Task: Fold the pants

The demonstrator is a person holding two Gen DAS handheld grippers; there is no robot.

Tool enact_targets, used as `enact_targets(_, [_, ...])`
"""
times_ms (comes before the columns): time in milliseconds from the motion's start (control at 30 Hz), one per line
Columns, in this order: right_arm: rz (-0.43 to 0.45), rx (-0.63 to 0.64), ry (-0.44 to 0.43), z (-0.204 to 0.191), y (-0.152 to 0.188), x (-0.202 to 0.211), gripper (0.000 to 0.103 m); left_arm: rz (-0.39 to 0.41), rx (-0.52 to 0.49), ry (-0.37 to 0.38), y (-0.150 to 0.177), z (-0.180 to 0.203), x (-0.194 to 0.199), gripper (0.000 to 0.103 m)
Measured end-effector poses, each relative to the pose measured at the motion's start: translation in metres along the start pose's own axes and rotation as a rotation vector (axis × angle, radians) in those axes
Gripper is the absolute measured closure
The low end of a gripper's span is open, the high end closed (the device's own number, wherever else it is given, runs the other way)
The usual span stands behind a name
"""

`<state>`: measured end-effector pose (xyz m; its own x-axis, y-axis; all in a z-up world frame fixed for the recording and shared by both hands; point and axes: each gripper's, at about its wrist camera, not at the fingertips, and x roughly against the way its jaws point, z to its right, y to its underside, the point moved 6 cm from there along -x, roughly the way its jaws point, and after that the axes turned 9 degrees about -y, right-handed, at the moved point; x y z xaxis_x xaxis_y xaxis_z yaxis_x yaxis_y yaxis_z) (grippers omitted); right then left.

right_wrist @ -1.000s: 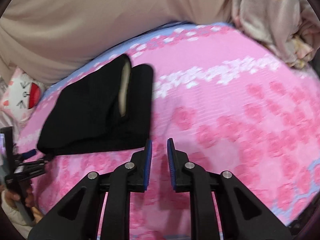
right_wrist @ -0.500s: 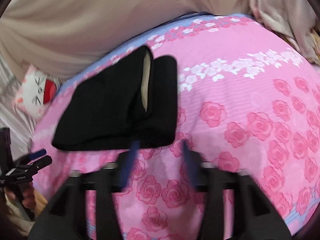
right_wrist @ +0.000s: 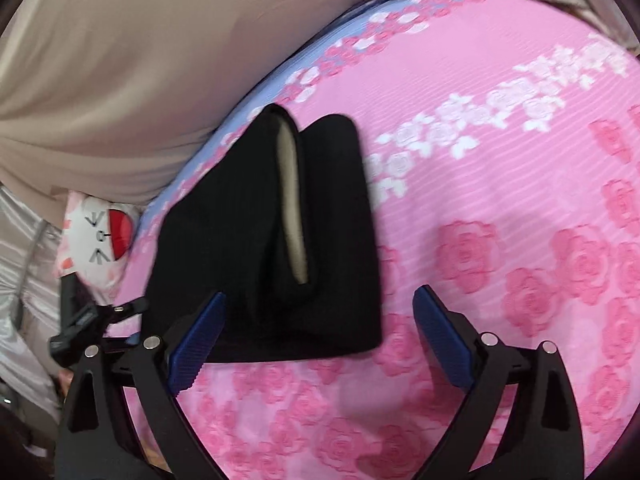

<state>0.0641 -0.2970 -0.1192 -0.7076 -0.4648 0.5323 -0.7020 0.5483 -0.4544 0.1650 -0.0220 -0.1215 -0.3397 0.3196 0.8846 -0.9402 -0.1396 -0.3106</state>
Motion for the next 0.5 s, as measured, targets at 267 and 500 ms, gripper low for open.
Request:
enact_targets(267, [0.037,0.007,0.005,-0.006,-0.017,-0.023,0.029,-0.046,-0.091,0.063,-0.021,0.037,-0.013,0.007])
enact_targets(500, [0.069,0.059,-0.039,-0.038,-0.010,-0.001,0.070,0.026,-0.114,0.100,-0.011,0.030,0.023,0.078])
